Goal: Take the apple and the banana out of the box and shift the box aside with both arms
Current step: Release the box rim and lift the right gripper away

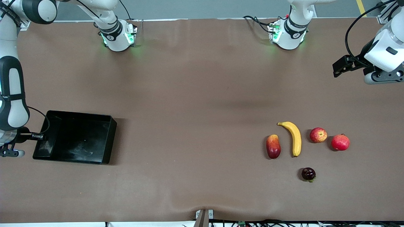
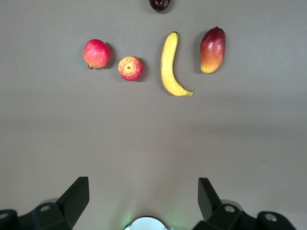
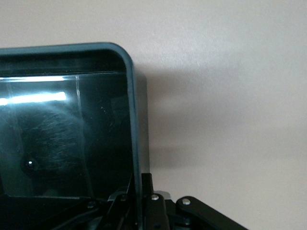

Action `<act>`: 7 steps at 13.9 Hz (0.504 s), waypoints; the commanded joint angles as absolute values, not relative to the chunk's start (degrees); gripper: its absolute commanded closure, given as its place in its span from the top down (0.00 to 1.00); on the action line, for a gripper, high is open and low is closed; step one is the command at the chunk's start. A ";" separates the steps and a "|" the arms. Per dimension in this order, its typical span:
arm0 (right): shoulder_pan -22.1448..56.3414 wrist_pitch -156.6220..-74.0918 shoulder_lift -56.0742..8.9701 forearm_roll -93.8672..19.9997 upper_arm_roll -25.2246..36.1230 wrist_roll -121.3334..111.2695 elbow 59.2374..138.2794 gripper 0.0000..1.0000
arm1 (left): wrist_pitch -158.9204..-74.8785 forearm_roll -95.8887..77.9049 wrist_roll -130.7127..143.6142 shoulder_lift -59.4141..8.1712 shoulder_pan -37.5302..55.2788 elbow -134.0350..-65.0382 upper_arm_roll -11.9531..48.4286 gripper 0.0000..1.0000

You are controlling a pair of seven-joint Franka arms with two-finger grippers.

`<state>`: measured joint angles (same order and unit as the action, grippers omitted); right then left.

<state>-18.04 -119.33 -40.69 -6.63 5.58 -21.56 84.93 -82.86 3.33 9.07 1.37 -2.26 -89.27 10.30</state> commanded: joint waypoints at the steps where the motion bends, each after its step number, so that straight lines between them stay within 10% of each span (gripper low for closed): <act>1: -20.13 -120.67 -40.61 -9.57 4.22 -28.36 85.61 0.91 | -82.97 2.46 9.32 2.11 -2.46 -89.74 10.20 1.00; 7: -20.39 -120.15 -39.91 -11.16 3.70 -29.00 83.85 1.00 | -82.97 2.46 9.23 2.02 -2.37 -89.56 10.19 1.00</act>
